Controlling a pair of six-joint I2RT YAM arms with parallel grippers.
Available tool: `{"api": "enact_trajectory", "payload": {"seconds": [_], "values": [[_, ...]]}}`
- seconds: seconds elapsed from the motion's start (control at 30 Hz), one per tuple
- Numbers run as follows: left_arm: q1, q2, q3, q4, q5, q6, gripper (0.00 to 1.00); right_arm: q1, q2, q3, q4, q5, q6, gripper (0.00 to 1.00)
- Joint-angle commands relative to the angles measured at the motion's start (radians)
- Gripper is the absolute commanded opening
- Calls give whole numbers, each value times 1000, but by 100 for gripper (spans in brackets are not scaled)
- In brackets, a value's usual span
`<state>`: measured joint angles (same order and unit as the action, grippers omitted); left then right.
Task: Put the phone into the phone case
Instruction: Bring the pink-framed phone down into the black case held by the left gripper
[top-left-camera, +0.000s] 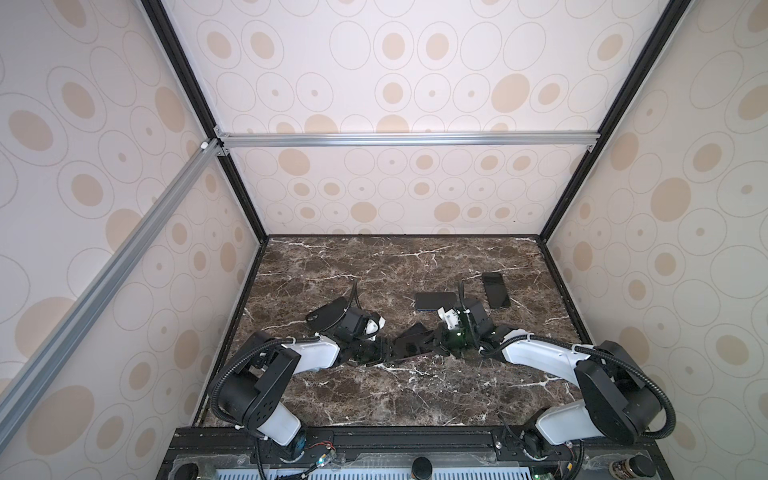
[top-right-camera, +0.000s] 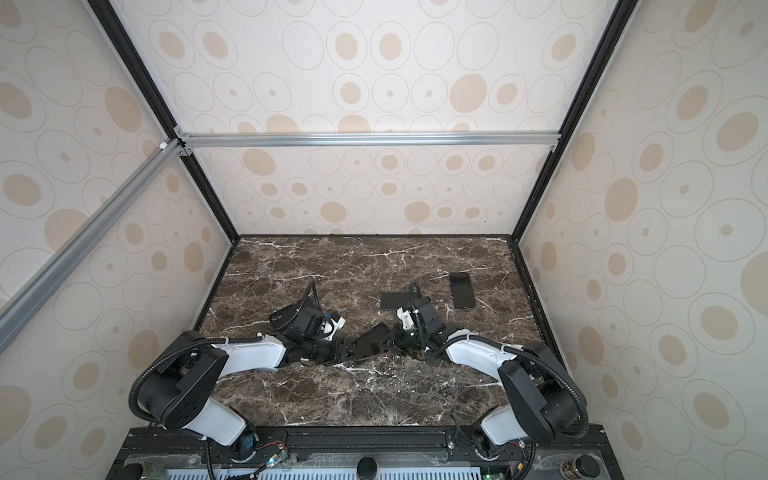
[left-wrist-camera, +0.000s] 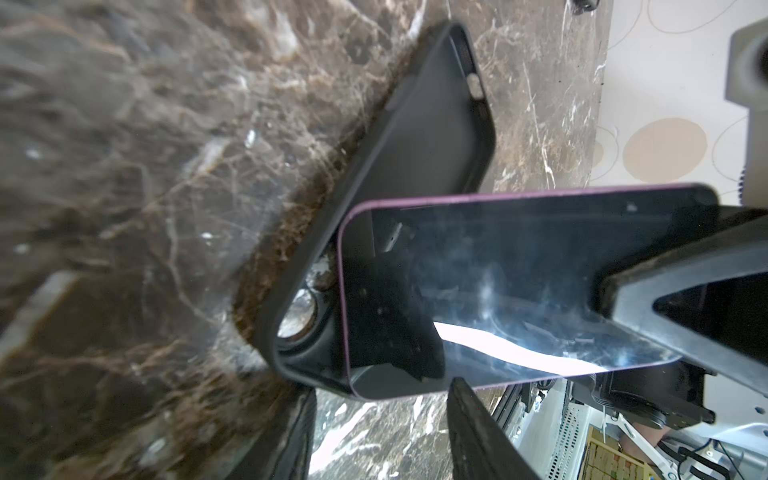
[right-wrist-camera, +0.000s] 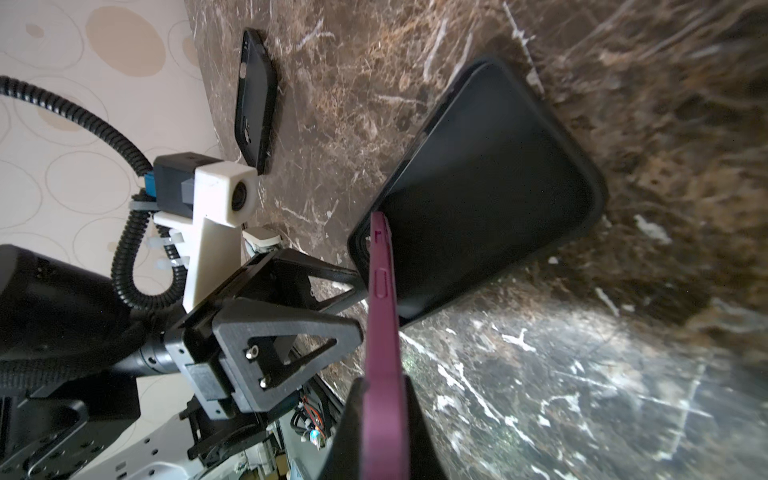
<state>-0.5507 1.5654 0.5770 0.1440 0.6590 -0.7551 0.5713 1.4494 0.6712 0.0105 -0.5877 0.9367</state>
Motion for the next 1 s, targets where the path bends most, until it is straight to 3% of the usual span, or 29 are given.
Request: {"api": "enact_trajectory", "payload": {"seconds": [0.0, 0.23, 0.5, 0.67, 0.97], "values": [[6, 53, 24, 2, -93, -8, 51, 1, 40, 59, -207, -106, -173, 0], [3, 93, 42, 101, -86, -71, 50, 0, 91, 179, -375, -127, -370, 0], [-19, 76, -19, 177, -63, -144, 50, -4, 81, 3, -129, -95, -242, 0], [-27, 69, -60, 171, -46, -160, 50, -9, 120, -73, -15, -103, -231, 0], [-28, -76, -82, -32, -150, -99, 52, -20, 160, -142, 45, -60, -231, 0]]}}
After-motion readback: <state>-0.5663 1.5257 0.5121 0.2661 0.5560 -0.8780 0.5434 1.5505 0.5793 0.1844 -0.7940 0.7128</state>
